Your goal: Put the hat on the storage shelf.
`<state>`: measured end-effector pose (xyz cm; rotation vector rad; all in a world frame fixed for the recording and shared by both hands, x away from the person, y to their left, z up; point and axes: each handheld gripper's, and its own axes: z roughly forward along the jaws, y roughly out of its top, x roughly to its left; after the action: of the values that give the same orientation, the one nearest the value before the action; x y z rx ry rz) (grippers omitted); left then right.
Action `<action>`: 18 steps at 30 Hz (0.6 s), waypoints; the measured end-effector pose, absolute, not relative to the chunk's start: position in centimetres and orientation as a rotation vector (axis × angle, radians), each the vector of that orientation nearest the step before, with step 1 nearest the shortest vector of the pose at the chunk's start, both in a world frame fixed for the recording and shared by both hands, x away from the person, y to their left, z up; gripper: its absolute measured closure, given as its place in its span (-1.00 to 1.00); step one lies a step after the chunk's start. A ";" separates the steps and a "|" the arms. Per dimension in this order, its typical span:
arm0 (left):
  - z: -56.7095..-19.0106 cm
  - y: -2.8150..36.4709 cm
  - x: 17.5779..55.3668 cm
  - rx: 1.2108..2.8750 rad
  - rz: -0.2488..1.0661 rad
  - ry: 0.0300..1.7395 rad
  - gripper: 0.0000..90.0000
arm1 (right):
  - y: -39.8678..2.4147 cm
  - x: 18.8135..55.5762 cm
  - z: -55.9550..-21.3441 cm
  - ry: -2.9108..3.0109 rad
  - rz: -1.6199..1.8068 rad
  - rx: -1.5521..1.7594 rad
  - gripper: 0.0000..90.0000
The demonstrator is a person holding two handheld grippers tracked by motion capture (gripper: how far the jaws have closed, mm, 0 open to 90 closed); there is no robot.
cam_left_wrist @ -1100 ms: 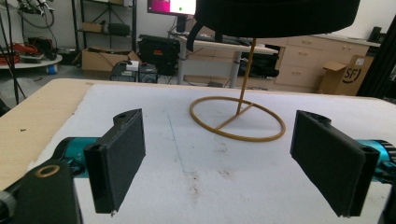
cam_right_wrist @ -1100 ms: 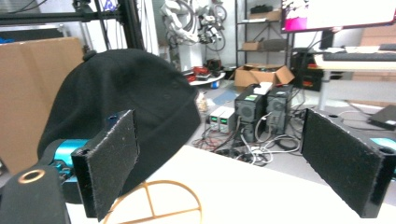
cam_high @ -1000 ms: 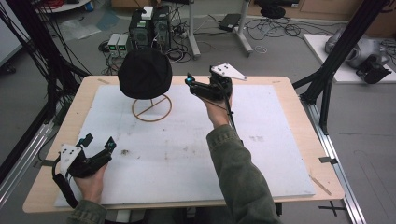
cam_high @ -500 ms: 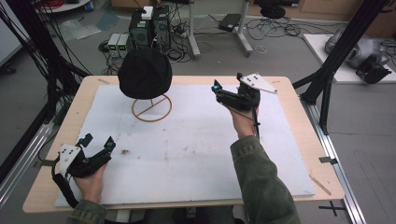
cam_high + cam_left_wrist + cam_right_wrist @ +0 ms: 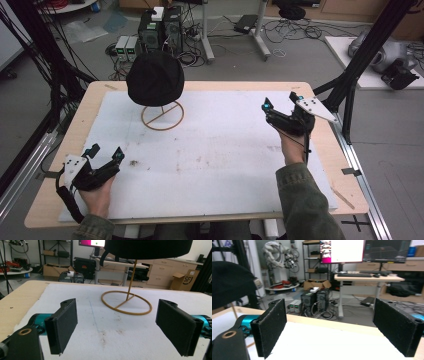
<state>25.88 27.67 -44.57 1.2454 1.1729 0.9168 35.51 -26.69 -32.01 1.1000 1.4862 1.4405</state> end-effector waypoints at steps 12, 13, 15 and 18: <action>-44.6 27.6 25.9 1.251 0.918 1.177 -0.60 | -30.5 32.6 -34.0 1.428 1.383 1.143 -0.75; -44.6 27.6 25.9 1.254 0.918 1.179 -0.60 | -30.6 32.4 -34.2 1.428 1.381 1.147 -0.75; -44.6 27.6 25.9 1.254 0.914 1.179 -0.60 | -30.9 32.0 -34.5 1.421 1.383 1.149 -0.75; -44.6 27.5 25.9 1.262 0.914 1.178 -0.60 | -31.5 31.3 -35.3 1.400 1.382 1.168 -0.75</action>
<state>25.93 27.53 -44.64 1.2619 1.1777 0.9140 31.33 -31.49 -35.29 1.1678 1.3996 1.3815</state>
